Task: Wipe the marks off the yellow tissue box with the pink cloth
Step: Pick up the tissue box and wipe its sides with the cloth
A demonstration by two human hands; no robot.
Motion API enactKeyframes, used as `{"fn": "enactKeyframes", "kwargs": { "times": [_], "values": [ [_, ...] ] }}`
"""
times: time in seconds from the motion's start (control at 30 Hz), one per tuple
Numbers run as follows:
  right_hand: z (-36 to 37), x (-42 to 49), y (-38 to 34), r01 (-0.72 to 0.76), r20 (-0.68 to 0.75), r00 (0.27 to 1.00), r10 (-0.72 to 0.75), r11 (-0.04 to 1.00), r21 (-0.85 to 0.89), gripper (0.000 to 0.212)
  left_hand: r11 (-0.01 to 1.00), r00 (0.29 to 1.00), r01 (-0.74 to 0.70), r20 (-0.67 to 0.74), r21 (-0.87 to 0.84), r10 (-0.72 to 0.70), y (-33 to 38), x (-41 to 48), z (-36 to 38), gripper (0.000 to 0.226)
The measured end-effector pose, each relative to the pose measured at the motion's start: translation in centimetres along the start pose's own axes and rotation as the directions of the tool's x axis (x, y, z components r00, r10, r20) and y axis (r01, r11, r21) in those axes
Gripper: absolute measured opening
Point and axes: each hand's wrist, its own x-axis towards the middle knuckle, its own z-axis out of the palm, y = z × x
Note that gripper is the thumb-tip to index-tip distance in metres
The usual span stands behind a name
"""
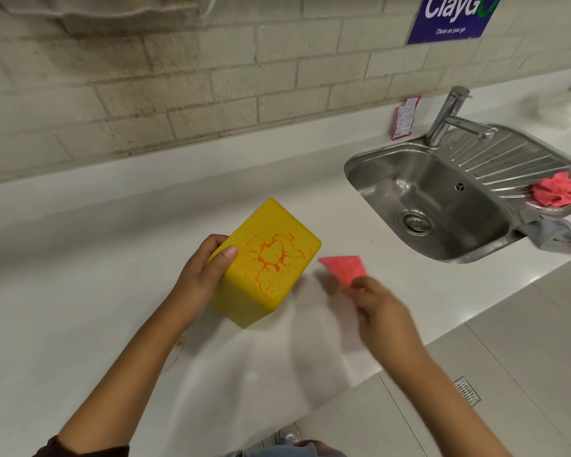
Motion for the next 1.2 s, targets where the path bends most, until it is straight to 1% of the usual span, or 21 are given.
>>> {"fn": "enactKeyframes", "kwargs": {
  "times": [0.03,0.1,0.13,0.2,0.27,0.3,0.37,0.43,0.47,0.53,0.6,0.67,0.7,0.77,0.87,0.93,1.0,1.07,1.13,1.17,1.2],
  "values": [
    [1.2,-0.8,-0.8,0.034,0.075,0.997,-0.036,0.999,0.026,0.034,1.0,1.0,-0.002,0.0,0.002,0.002,0.0,0.0,0.0,0.047],
    [3.3,-2.1,-1.8,0.054,0.206,0.976,-0.071,0.995,0.089,0.032,1.0,1.0,-0.005,0.0,0.003,0.005,0.1,0.0,0.1,0.047],
    [4.0,-2.6,-1.9,0.052,0.24,0.967,-0.079,0.991,0.119,0.033,1.0,1.0,-0.005,0.0,0.003,0.005,0.1,0.0,0.0,0.046],
    [4.7,-2.9,-1.5,0.021,0.223,0.973,-0.057,0.987,0.159,0.038,1.0,1.0,-0.001,-0.003,0.003,0.001,0.1,0.0,0.0,0.046],
    [4.5,-2.7,-0.5,-0.108,0.136,0.987,0.081,0.972,0.208,0.042,1.0,1.0,0.0,-0.002,0.007,0.001,0.0,0.0,-0.1,0.045],
    [4.2,-2.6,0.2,-0.196,0.088,0.98,0.181,0.954,0.225,0.043,1.0,1.0,0.0,0.002,0.006,0.0,-0.1,0.0,-0.1,0.045],
    [3.8,-2.5,1.6,-0.353,0.034,0.934,0.355,0.908,0.224,0.038,1.0,1.0,-0.002,0.01,0.007,0.002,-0.1,0.0,-0.1,0.044],
    [3.9,-2.8,2.8,-0.444,0.007,0.895,0.445,0.891,0.09,0.032,1.0,1.0,-0.008,0.024,0.014,0.007,-0.2,0.1,-0.1,0.043],
    [4.0,-2.9,3.0,-0.45,-0.013,0.893,0.45,0.893,-0.007,0.031,1.0,0.999,-0.012,0.03,0.014,0.012,-0.2,0.1,-0.1,0.043],
    [4.5,-2.9,3.2,-0.353,-0.014,0.936,0.353,0.932,-0.087,0.031,1.0,0.999,-0.029,0.038,0.01,0.029,-0.1,0.1,-0.1,0.039],
    [5.2,-2.4,3.3,-0.201,0.106,0.972,0.211,0.974,-0.101,0.048,0.999,0.998,-0.044,0.045,0.014,0.043,0.0,0.1,0.0,0.036],
    [6.4,-1.9,3.6,-0.125,0.237,0.96,0.151,0.984,-0.123,0.068,0.998,0.997,-0.055,0.053,0.021,0.053,0.1,0.1,0.1,0.033],
    [7.2,-1.7,3.9,-0.13,0.262,0.952,0.159,0.983,-0.126,0.073,0.998,0.997,-0.058,0.056,0.021,0.057,0.1,0.1,0.2,0.032],
    [8.5,-1.4,4.4,-0.207,0.27,0.937,0.221,0.975,-0.08,0.071,0.998,0.996,-0.06,0.06,0.018,0.059,0.2,0.0,0.3,0.029],
    [9.9,-1.5,4.5,-0.297,0.271,0.922,0.277,0.954,0.033,0.055,0.999,0.997,-0.05,0.058,0.008,0.05,0.0,0.0,0.4,0.029],
    [9.9,-1.8,4.2,-0.356,0.239,0.916,0.322,0.927,0.116,0.045,0.999,0.996,-0.048,0.069,-0.001,0.048,-0.1,0.0,0.4,0.03],
    [9.1,-1.7,3.8,-0.44,0.177,0.897,0.404,0.851,0.286,0.038,0.999,0.995,-0.052,0.089,-0.006,0.053,-0.2,0.1,0.4,0.031],
    [7.2,-0.8,2.9,-0.521,0.142,0.834,0.534,0.674,0.523,0.033,0.998,0.992,-0.062,0.107,-0.009,0.063,-0.1,0.1,0.2,0.034],
    [4.4,-0.1,1.7,-0.469,0.128,0.799,0.588,0.475,0.744,0.034,0.996,0.988,-0.079,0.133,-0.03,0.082,0.0,0.2,0.4,0.034],
    [3.1,0.2,1.0,-0.409,0.103,0.806,0.582,0.423,0.809,0.038,0.995,0.987,-0.082,0.135,-0.048,0.088,0.1,0.2,0.4,0.033],
    [1.9,0.5,0.2,-0.354,0.074,0.819,0.569,0.4,0.845,0.042,0.994,0.987,-0.08,0.135,-0.068,0.088,0.1,0.2,0.4,0.034]
  ]
}}
